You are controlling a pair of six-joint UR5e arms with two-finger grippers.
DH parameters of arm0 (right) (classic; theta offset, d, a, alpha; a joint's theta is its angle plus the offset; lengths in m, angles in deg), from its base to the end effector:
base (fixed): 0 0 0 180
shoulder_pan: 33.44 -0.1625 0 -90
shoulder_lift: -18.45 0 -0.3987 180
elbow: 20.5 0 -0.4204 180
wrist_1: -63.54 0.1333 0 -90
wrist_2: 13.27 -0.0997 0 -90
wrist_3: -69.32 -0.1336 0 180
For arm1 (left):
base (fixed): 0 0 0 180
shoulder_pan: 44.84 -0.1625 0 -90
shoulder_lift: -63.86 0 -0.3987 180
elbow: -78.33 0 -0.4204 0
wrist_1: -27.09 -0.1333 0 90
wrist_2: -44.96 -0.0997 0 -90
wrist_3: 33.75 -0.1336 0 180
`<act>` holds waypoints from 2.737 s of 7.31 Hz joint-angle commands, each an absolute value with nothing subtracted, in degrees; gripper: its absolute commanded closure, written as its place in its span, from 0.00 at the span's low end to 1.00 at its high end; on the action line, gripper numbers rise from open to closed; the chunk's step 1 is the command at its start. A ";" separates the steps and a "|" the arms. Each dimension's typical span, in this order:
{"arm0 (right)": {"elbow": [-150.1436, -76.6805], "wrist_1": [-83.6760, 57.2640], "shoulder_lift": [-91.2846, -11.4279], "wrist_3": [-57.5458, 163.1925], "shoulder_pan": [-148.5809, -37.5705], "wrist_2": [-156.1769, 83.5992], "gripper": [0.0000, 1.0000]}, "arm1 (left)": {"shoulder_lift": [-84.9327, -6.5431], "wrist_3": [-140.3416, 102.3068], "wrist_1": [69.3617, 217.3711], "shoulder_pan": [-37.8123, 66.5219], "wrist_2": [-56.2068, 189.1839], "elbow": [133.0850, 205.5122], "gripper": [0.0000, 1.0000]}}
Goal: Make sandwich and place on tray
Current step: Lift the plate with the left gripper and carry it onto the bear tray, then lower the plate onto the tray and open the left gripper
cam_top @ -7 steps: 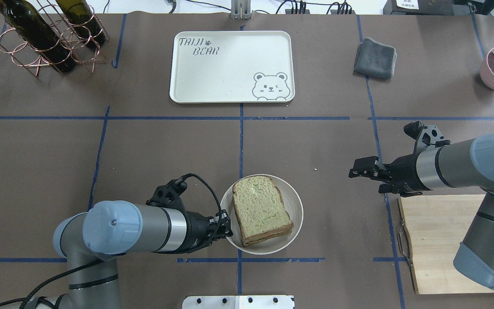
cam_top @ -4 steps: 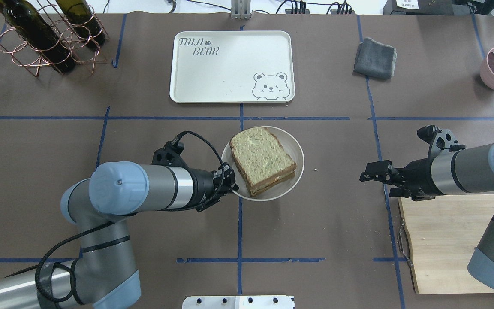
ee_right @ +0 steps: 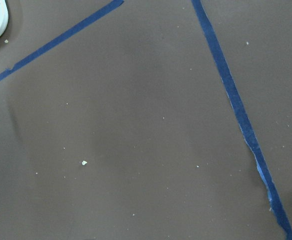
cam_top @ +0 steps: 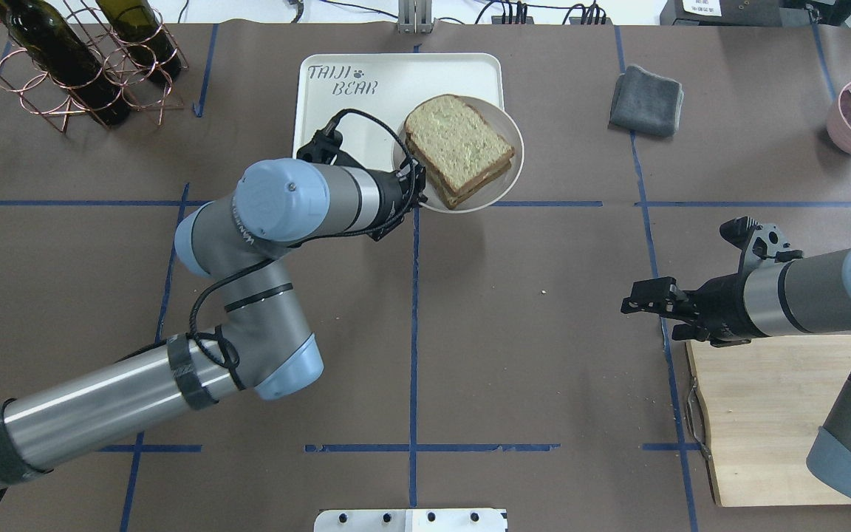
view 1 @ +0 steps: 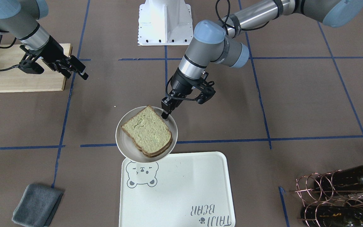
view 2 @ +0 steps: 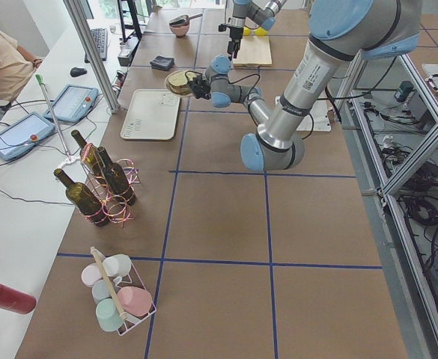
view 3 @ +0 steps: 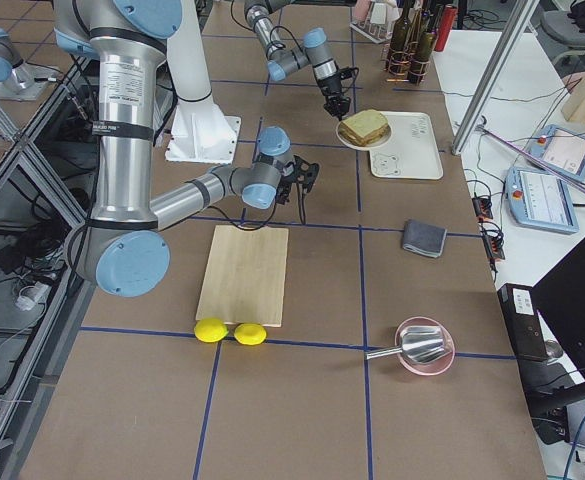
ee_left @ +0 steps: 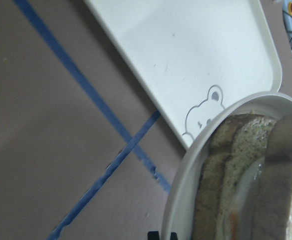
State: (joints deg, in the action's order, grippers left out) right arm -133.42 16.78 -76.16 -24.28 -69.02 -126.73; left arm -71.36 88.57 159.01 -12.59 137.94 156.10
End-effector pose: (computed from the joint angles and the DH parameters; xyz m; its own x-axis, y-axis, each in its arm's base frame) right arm -0.3782 -0.3691 0.3986 0.3710 0.3363 0.8656 -0.2729 0.9305 -0.2445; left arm 0.6010 -0.5286 0.1529 -0.0762 -0.5833 -0.8087 0.5322 0.6621 -0.5276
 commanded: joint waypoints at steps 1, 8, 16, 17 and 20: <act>-133.09 16.78 -75.86 -24.28 -68.87 -126.73 0.00 | -75.88 88.86 160.86 -8.38 137.33 145.42 1.00; -132.65 16.78 -74.98 -24.37 -68.69 -126.29 0.00 | -79.85 88.77 165.34 -7.22 141.02 131.77 0.90; -132.56 16.87 -74.89 -24.37 -68.69 -126.12 0.00 | -77.14 83.87 165.25 -7.14 141.11 136.04 0.74; -132.57 16.87 -74.89 -24.37 -68.69 -126.12 0.00 | -74.42 82.81 165.16 -7.14 141.28 139.55 0.74; -132.74 16.87 -75.06 -24.28 -69.30 -126.73 0.00 | -62.93 76.78 164.55 -2.93 151.09 155.08 0.74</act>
